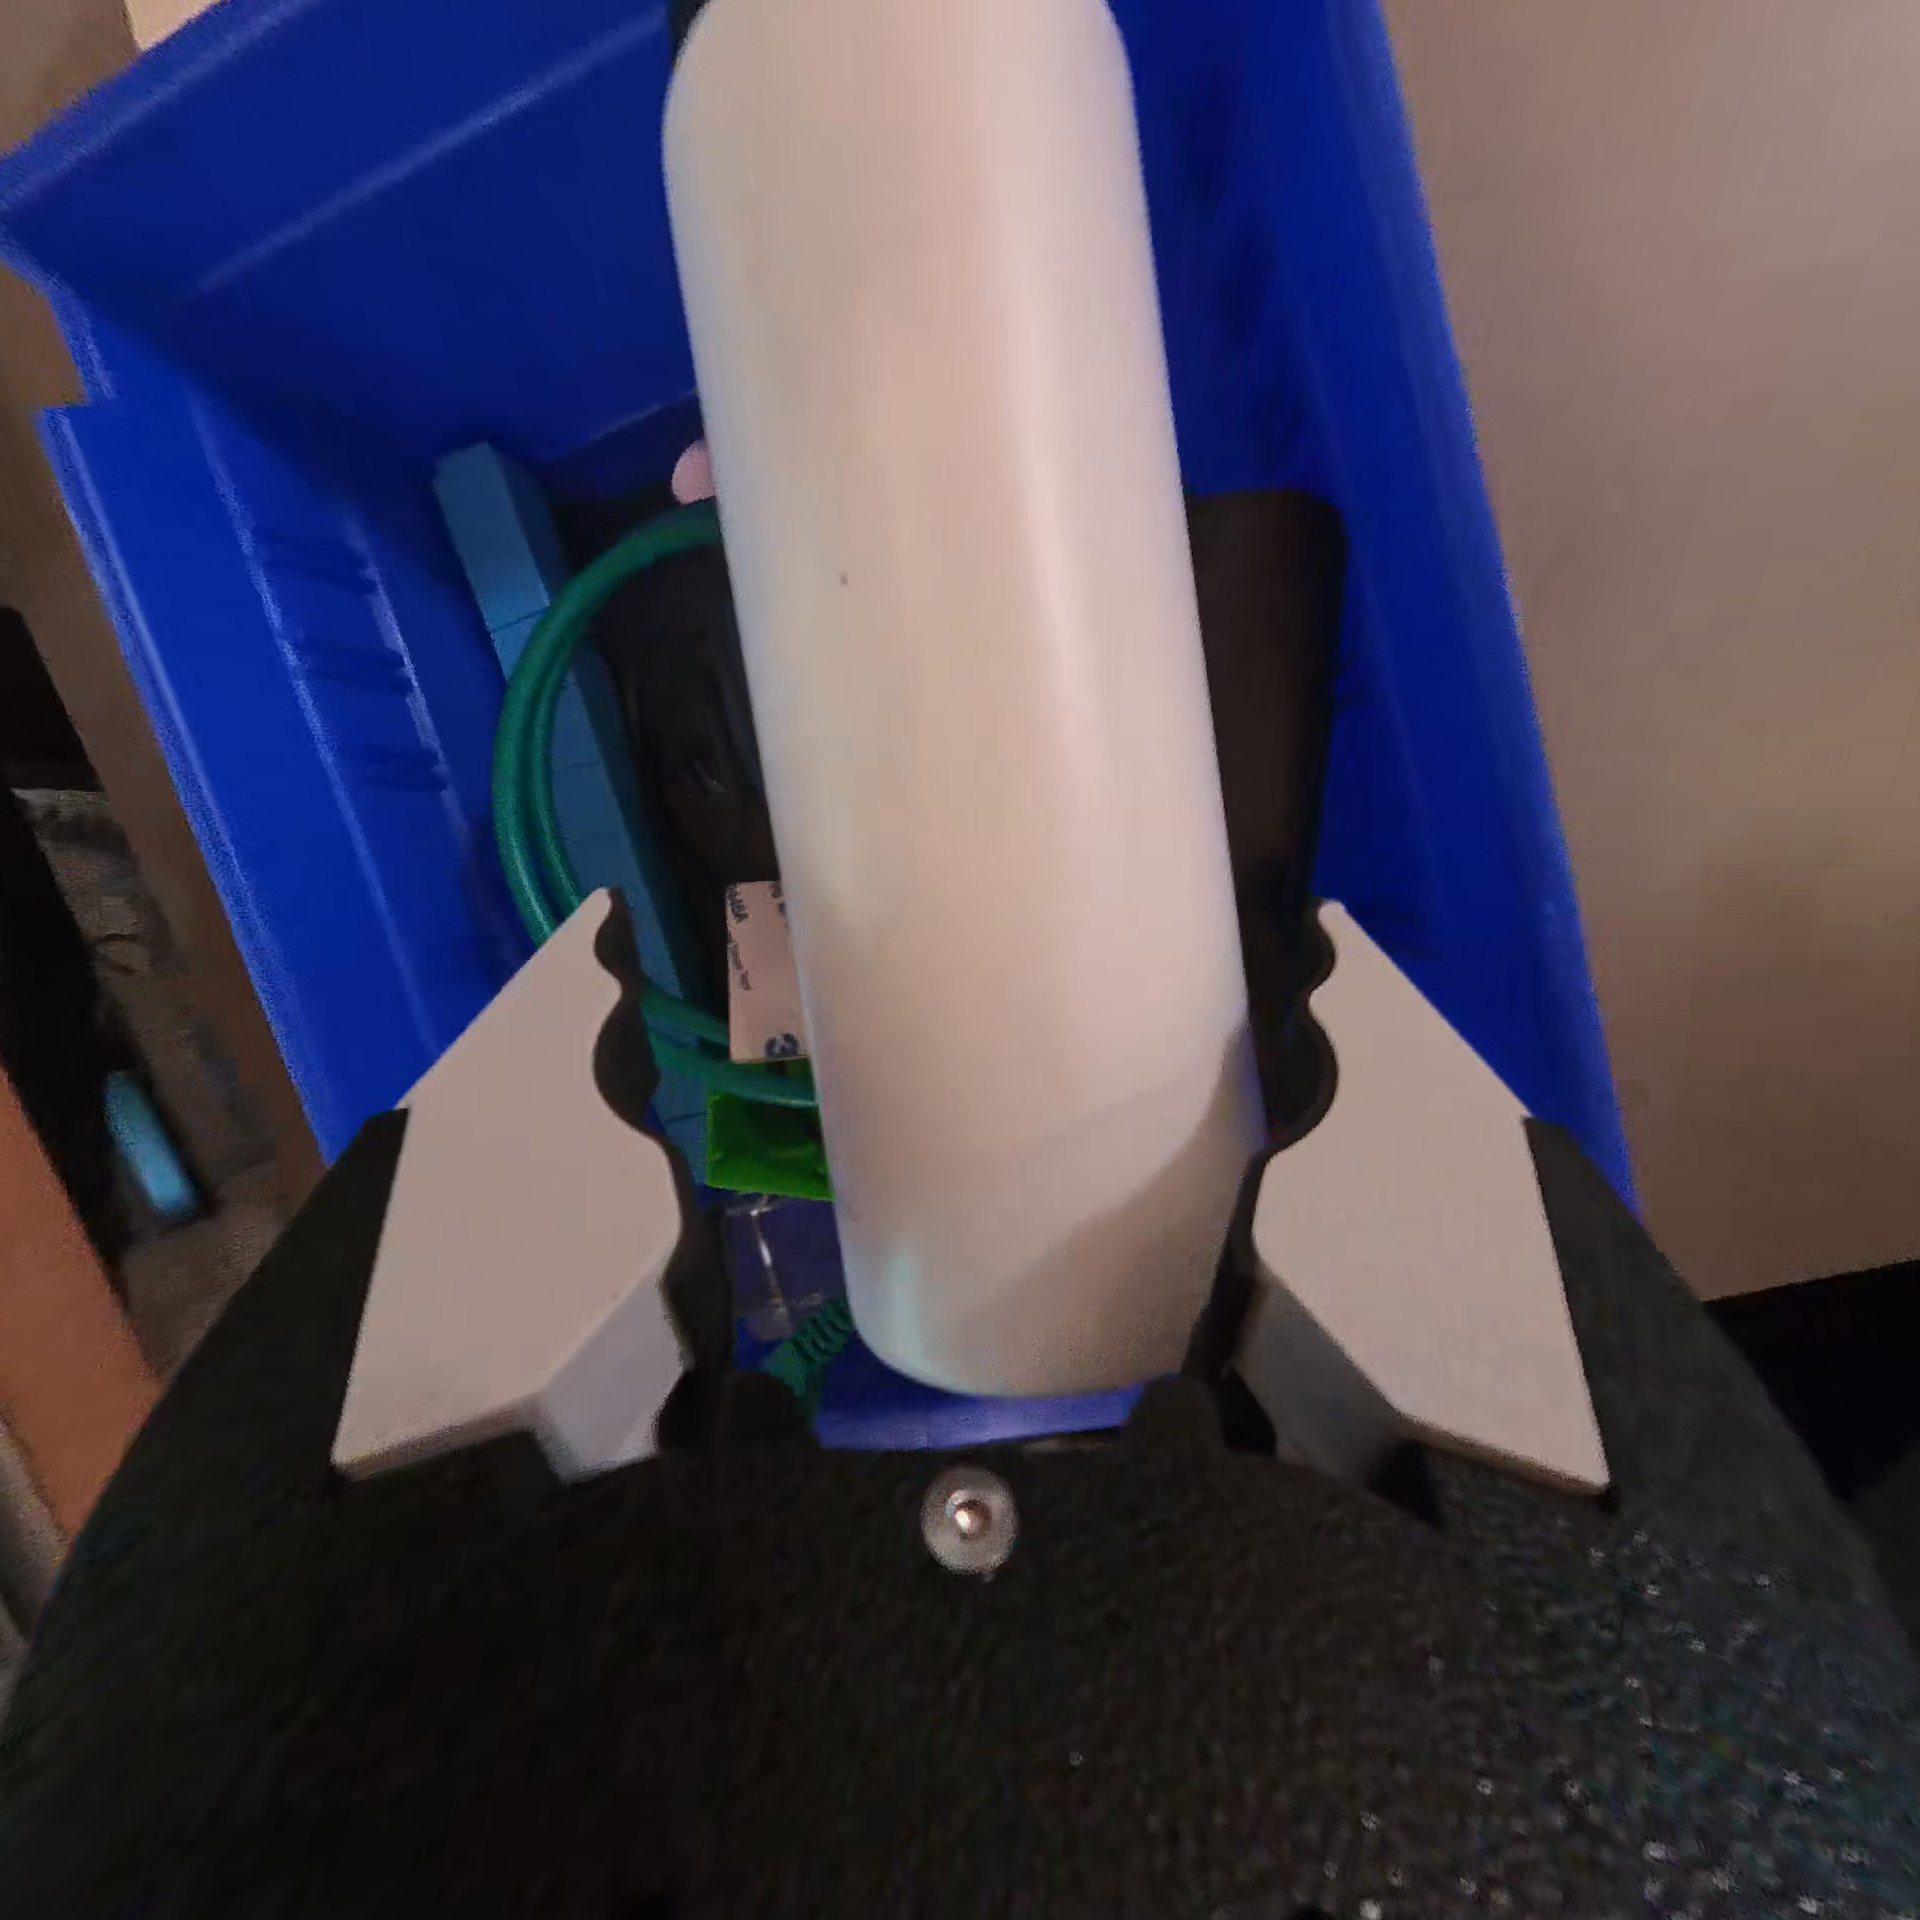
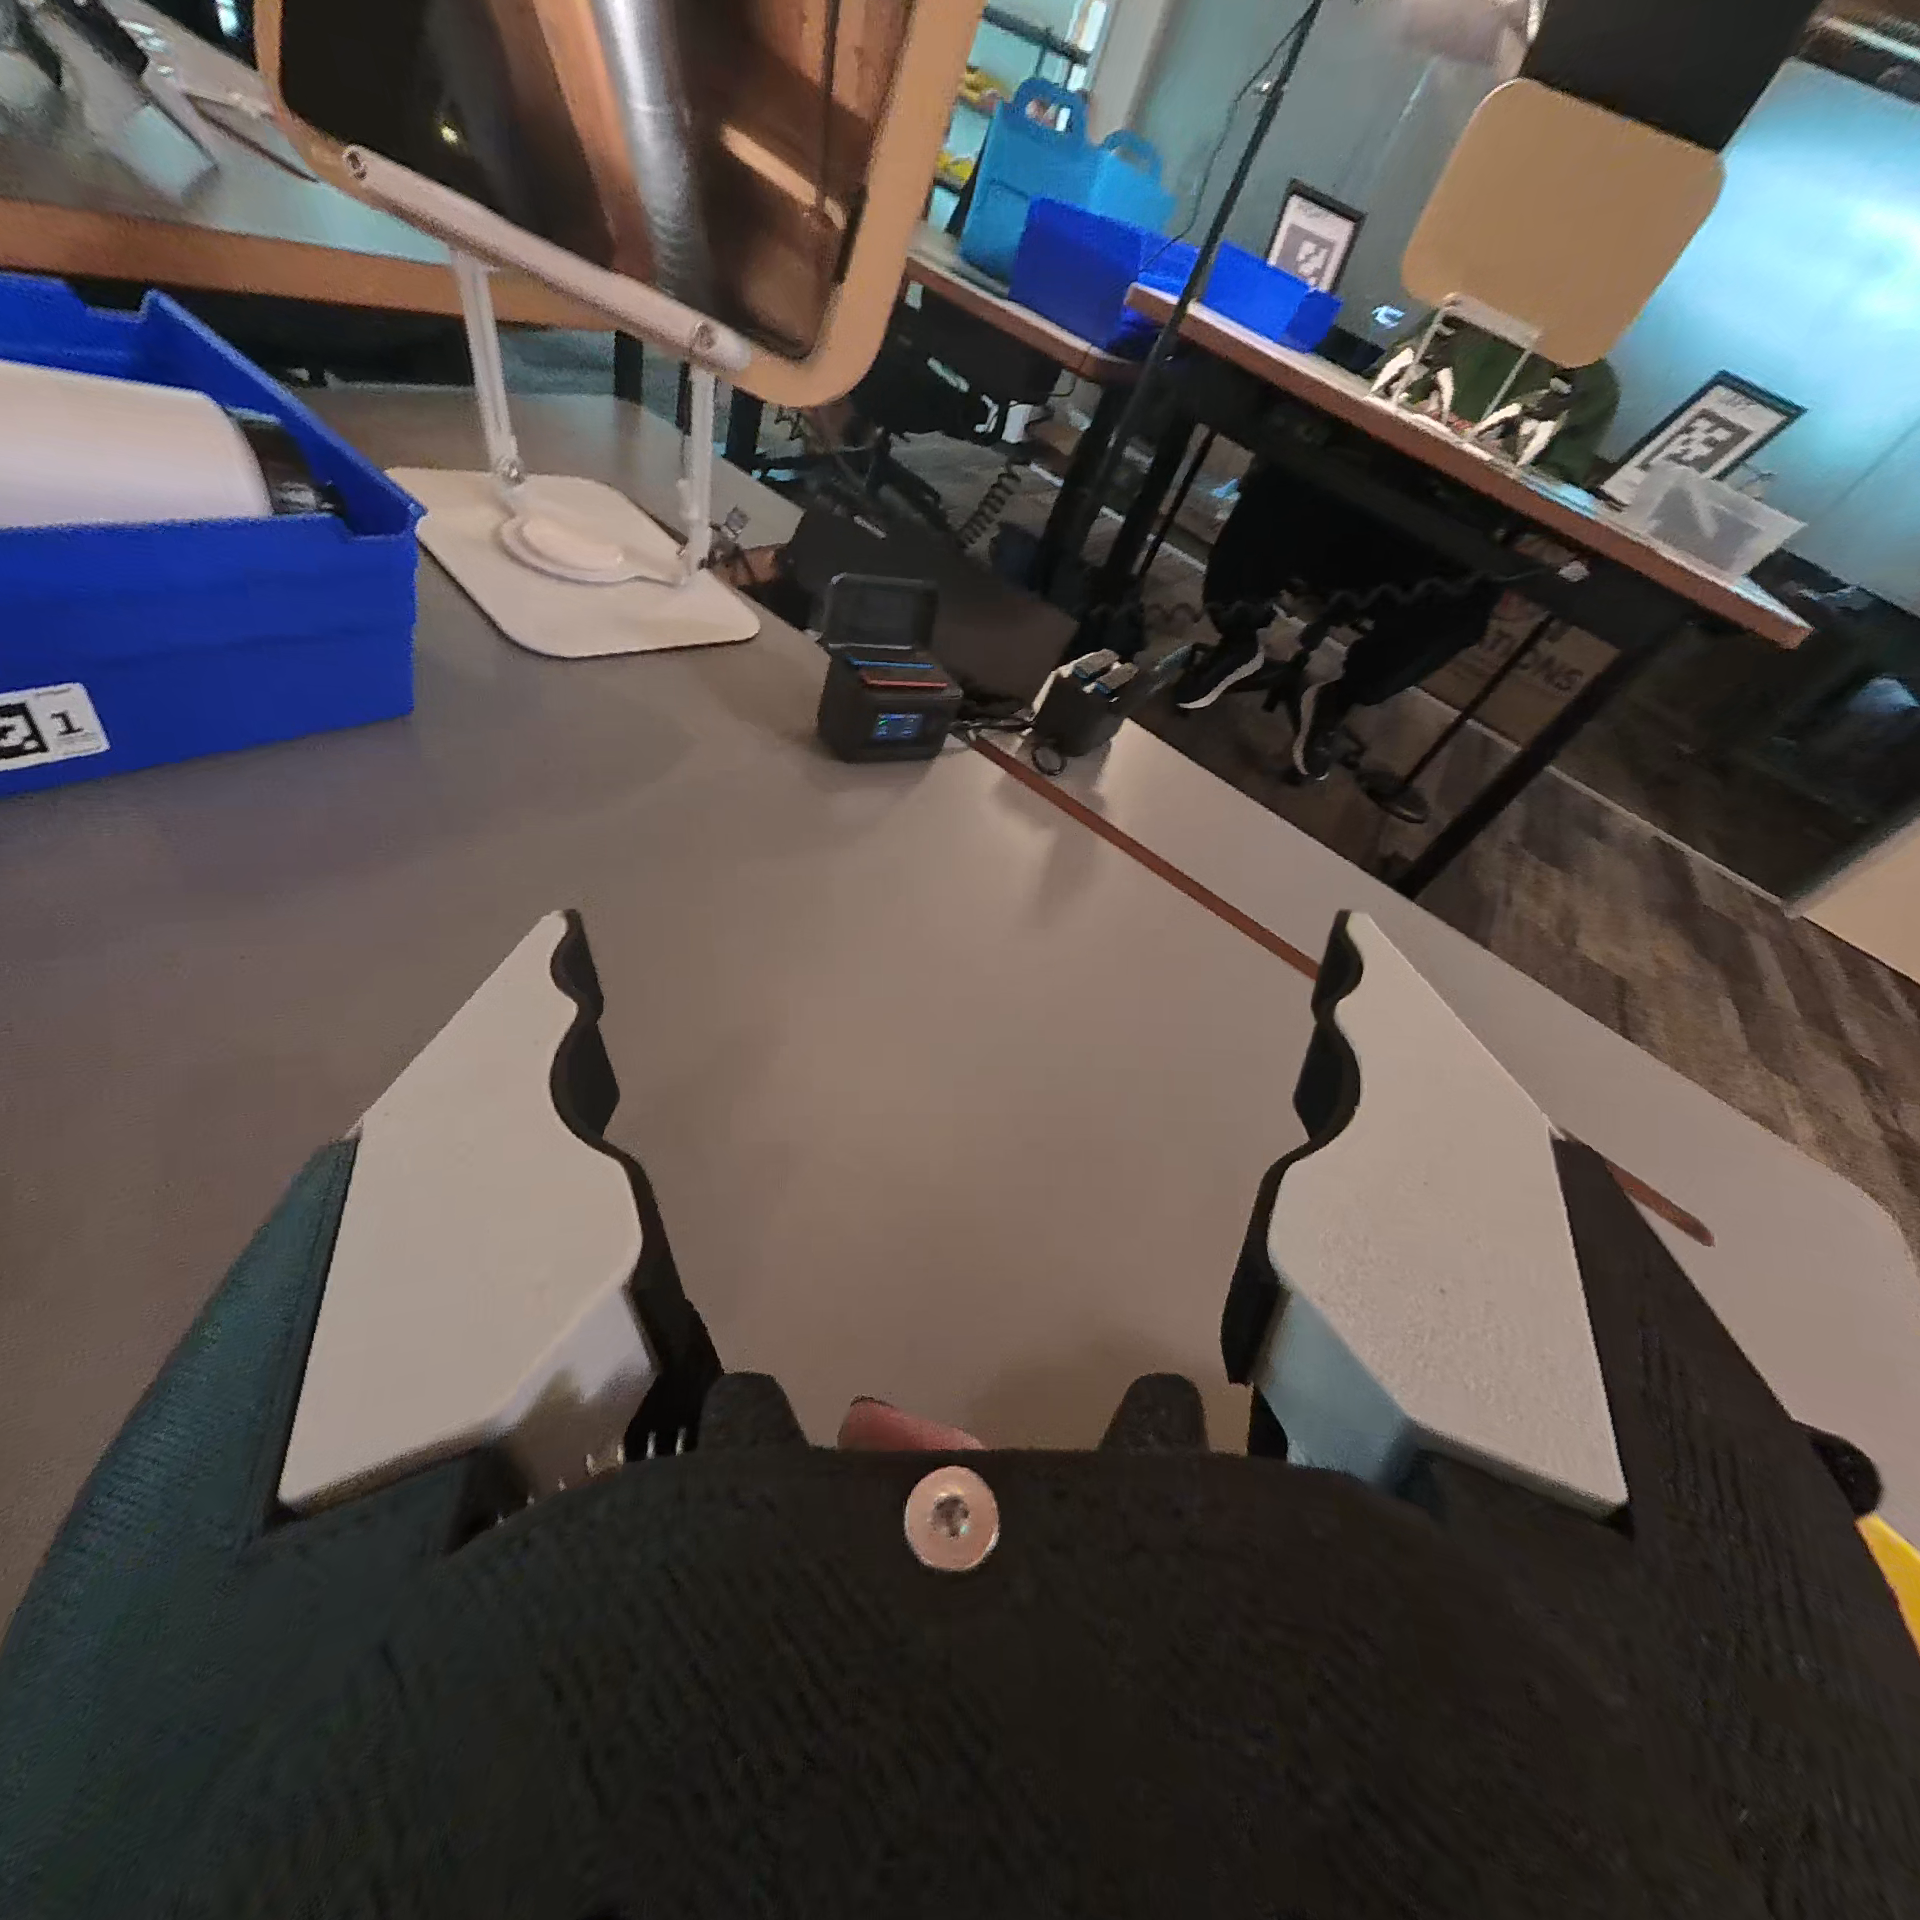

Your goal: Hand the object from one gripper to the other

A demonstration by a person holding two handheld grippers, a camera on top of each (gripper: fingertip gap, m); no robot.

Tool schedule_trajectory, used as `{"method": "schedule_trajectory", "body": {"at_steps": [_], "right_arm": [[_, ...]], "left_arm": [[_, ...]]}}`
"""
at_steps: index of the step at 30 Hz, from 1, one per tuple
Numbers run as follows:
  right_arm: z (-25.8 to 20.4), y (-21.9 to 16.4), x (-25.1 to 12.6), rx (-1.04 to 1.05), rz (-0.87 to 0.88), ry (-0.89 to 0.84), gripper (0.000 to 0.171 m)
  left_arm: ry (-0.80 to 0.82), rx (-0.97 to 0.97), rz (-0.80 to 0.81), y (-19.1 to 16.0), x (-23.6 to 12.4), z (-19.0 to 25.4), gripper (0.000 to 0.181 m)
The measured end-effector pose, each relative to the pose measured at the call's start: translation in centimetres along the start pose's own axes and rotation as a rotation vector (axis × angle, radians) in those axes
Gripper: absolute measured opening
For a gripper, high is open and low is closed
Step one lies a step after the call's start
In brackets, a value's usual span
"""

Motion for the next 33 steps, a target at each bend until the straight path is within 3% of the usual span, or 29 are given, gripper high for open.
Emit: {"method": "schedule_trajectory", "body": {"at_steps": [8, 11, 13, 18, 23, 25, 29, 33], "right_arm": [[-0.9, -0.9, 0.7, -0.009, -0.020, 0.036, 0.130], [-0.7, -1.0, 0.7, -0.010, -0.020, 0.034, 0.128], [-0.6, -1.1, 0.7, -0.011, -0.023, 0.033, 0.127], [-0.3, -1.5, 0.7, -0.007, -0.037, 0.036, 0.125], [-0.9, -1.7, 1.0, 0.000, 0.007, 0.063, 0.120], [-1.8, -1.6, 1.3, 0.030, 0.064, 0.111, 0.116], [-4.9, 0.4, 2.3, 0.270, 0.237, 0.352, 0.111], [-5.7, 5.1, 3.2, 0.532, 0.403, 0.622, 0.112]], "left_arm": [[-0.079, 0.080, -0.034, 0.8, 1.1, 0.3, 0.119], [-0.172, 0.049, -0.028, 0.7, 1.1, 0.1, 0.100], [-0.182, -0.040, 0.035, 0.8, 0.9, -0.7, 0.083], [-0.242, -0.128, 0.175, -0.1, 0.4, -1.9, 0.082], [-0.136, -0.152, 0.455, -0.4, -2.5, -3.2, 0.082], [-0.163, -0.140, 0.627, 0.4, -4.6, -2.3, 0.082], [-0.369, -0.077, 0.967, 4.8, -8.8, 3.9, 0.082], [-0.617, 0.033, 1.181, 10.7, -10.5, 11.2, 0.082]]}}
Point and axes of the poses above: each gripper's, where its closed fingertips meet, x out along the fingers, y out of its top, z = x × y across the jaws, the point moved 8 cm from there along -x, back along the fingers, and after that the axes turned 10 degrees about z, right-handed, at the moved point
